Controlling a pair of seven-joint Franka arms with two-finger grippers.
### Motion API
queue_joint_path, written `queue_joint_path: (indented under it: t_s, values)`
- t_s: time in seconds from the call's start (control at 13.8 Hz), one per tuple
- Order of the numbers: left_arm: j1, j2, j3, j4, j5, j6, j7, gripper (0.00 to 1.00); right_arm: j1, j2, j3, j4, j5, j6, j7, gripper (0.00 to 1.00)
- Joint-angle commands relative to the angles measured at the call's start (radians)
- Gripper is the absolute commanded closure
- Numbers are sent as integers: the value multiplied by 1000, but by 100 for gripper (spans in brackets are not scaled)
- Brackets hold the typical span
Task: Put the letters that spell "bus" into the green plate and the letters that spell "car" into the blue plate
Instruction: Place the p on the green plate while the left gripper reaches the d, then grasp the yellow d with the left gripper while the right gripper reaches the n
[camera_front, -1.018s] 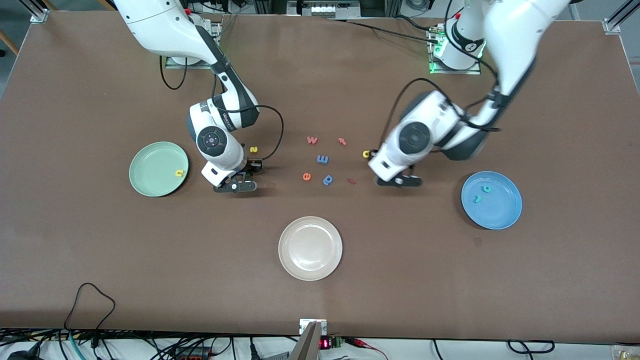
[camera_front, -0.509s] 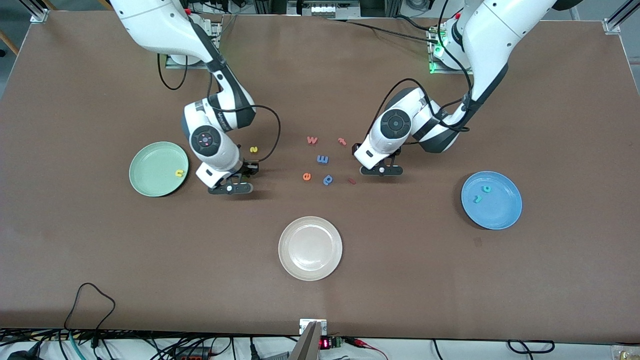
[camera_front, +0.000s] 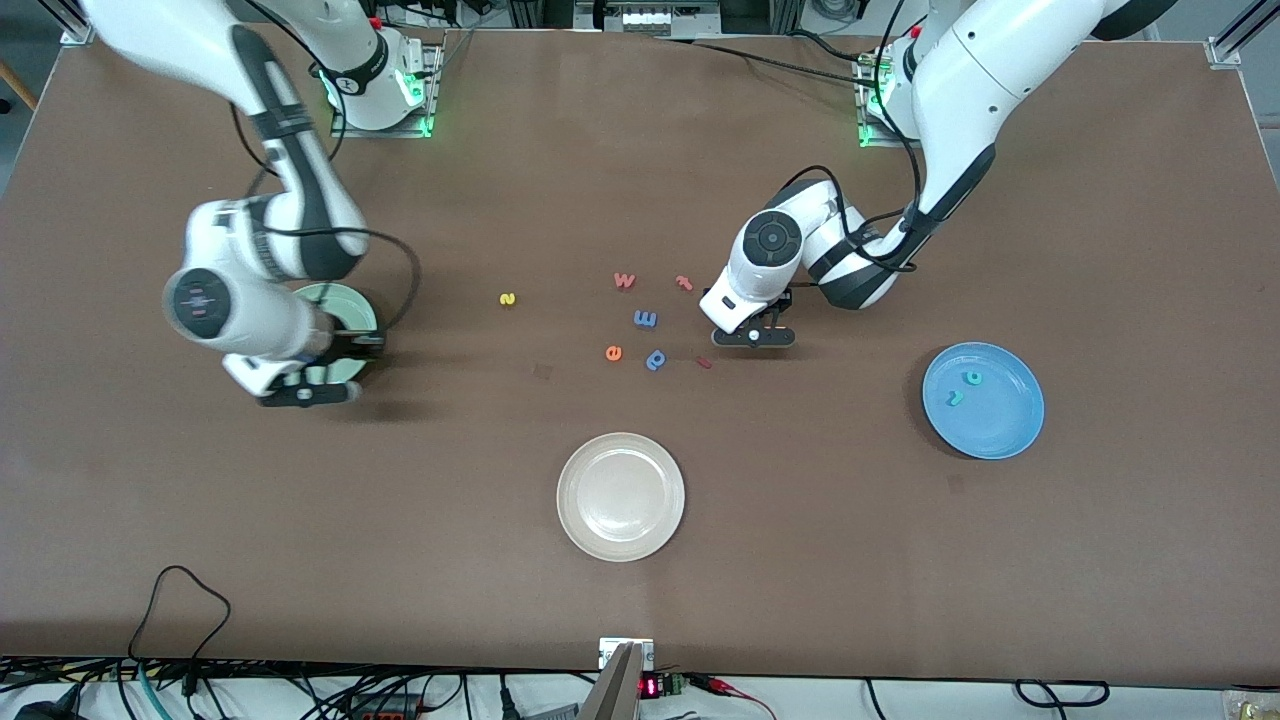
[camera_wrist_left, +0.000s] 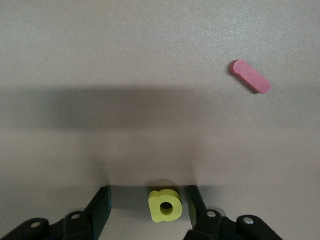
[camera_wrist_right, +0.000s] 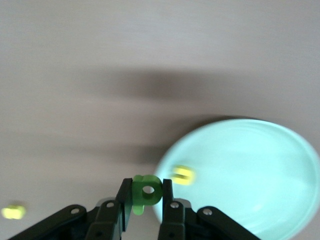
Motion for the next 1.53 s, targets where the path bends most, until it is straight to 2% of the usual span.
queue_joint_path:
  t_s: [0.0,0.15,0.22,0.29,0.36,0.51,0.58,0.73,0.87,1.02,1.16,1.31,1.45]
  values:
    - [-28,6,0,-2,29,7,-64,33,-81,10,15,-23,1,-11,-64,100]
    - [-28,10,0,-3,29,6,-64,41,-113,33,15,-25,0,-11,-80,96]
    - [-26,10,0,-3,31,6,-64,48,-114,42,15,-25,1,-11,-80,47]
    - [-28,10,0,-3,31,6,-64,54,-115,45,15,-25,0,-9,-80,18]
    - [-26,10,0,-3,31,4,-64,64,-114,44,15,-25,0,-9,-80,3]
    - [-23,7,0,0,31,0,-59,78,-103,30,16,-23,1,-12,-74,0]
    - [-17,3,0,3,29,-8,-59,81,-86,18,19,-23,3,-17,-63,0]
    - [-6,-34,-1,21,29,-89,-62,81,-42,-2,24,-22,9,-17,-26,0]
    - [3,-51,-1,126,31,-314,-45,81,24,-16,29,-23,9,-23,32,1]
    - [0,-47,0,237,32,-512,-1,81,102,-15,29,-25,18,-44,104,9]
    - [33,-48,29,260,58,-574,133,81,159,-11,30,-33,20,-37,153,17]
    - [113,-54,31,260,68,-582,296,80,190,-4,56,-36,21,-21,217,25]
    - [183,-53,30,266,71,-571,433,80,224,-1,72,-53,21,9,299,25]
